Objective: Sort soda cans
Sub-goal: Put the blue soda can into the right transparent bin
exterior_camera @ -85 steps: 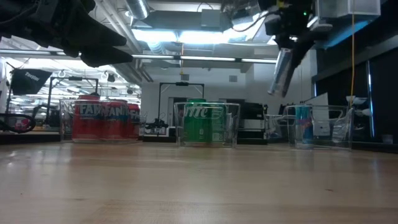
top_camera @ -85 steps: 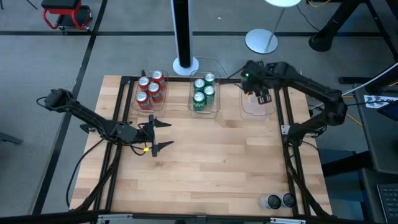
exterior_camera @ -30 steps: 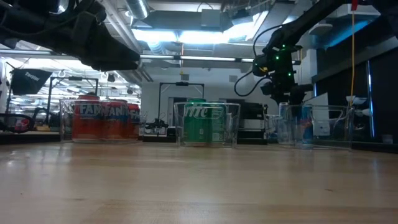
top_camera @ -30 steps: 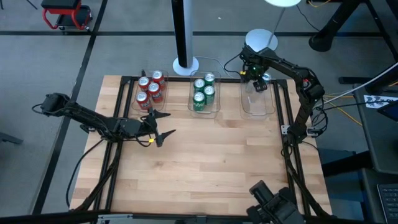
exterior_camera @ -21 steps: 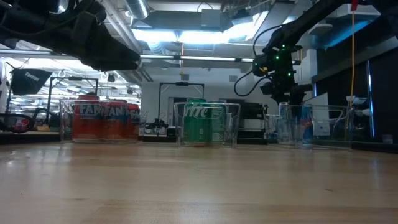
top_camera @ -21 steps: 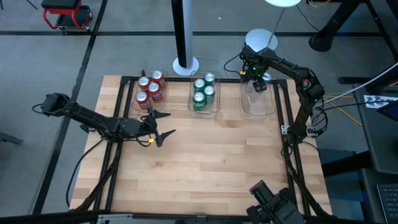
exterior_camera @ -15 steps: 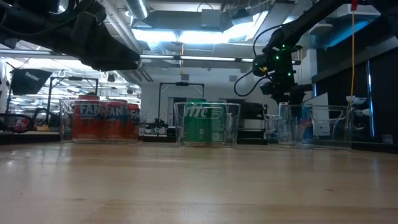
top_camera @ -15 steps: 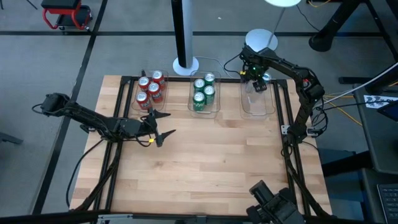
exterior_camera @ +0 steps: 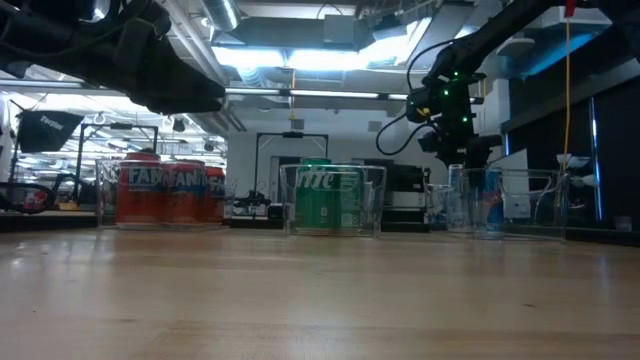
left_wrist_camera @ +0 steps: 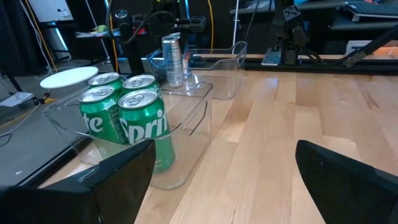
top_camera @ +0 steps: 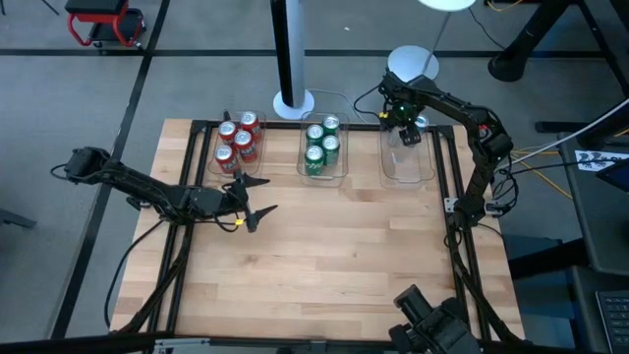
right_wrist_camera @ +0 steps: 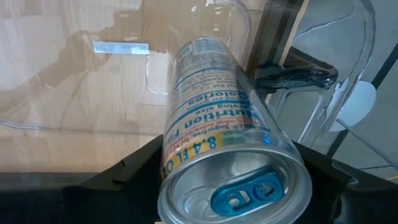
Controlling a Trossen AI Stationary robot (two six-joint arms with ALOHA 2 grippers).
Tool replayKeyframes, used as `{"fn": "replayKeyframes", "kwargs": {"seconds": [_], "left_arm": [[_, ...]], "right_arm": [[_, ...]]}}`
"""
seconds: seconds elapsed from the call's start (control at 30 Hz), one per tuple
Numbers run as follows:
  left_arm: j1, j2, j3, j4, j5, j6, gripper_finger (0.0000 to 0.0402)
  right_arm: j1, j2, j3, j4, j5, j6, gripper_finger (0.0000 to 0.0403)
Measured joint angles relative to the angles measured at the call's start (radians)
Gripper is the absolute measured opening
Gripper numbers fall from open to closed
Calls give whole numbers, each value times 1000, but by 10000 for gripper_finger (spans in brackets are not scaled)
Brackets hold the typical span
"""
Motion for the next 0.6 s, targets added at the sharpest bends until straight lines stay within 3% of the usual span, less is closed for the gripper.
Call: {"fn": "replayKeyframes", "kwargs": {"seconds": [0.27,0.6], "left_arm": [[0,0,0,0,0,0,375],[0,0,1,0,0,0,375]], "right_arm": [[0,-2,0,-26,20,-4,313],[1,-10,97,-132,13,-29,316]]}}
